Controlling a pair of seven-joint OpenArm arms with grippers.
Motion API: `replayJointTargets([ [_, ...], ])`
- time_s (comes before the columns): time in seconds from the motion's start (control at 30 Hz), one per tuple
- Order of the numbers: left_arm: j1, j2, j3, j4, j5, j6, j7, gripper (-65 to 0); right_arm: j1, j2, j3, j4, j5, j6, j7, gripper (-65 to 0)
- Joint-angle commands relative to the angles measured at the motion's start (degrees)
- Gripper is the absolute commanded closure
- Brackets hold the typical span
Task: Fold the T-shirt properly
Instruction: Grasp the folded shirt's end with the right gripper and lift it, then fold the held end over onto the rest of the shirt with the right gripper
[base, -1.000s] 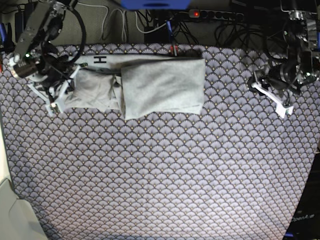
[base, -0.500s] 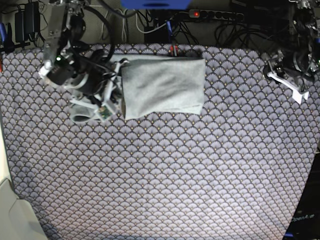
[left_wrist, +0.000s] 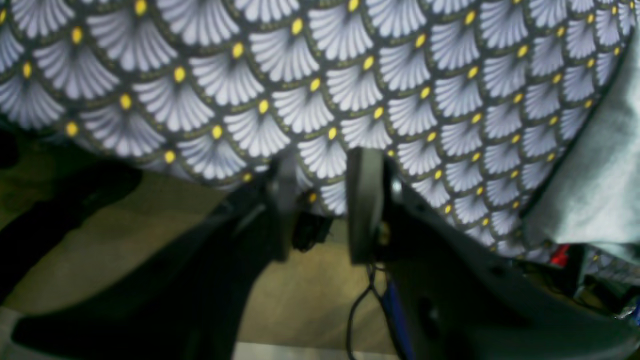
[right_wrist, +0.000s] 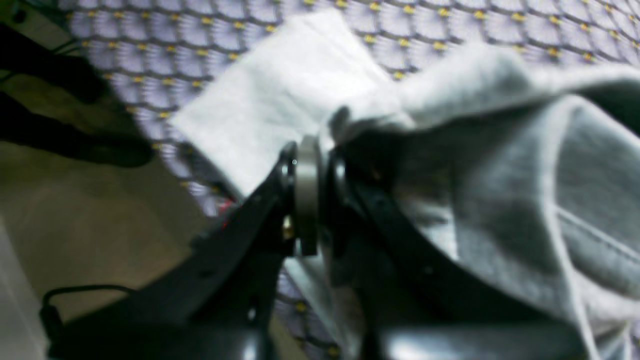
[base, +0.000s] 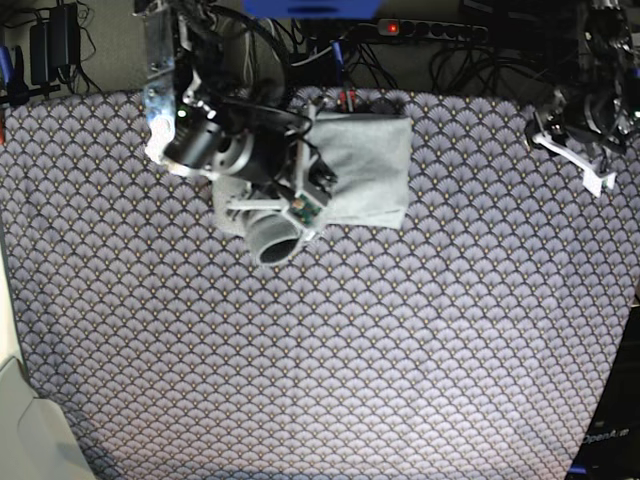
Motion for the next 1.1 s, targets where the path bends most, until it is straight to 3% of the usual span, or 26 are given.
replayJointTargets([
  [0.0, -0.13, -0.34, -0.35, 1.29, -0.49, 0.11, -0.41, -17.6, 1.57, -0.53, -1.30, 0.28, 1.15, -0.03, 1.47, 0.0],
  [0.33, -0.13, 2.56, -0.35, 6.57, -0.40, 0.38, 0.03, -17.6, 5.88, -3.43, -6.67, -7.72, 1.24, -0.03, 1.73, 0.0],
  [0.63, -0.13, 2.29, -0.35, 6.48, -0.40, 0.20, 0.03, -17.6, 5.61, -3.79, -11.50, -13.34, 1.15, -0.03, 9.56, 0.0],
  [1.07, -0.22, 2.29, -0.35, 6.22, -0.40, 0.11, 0.03, -17.6, 8.95, -3.61, -12.03, -19.23, 1.15, -0.03, 8.94, -0.7],
])
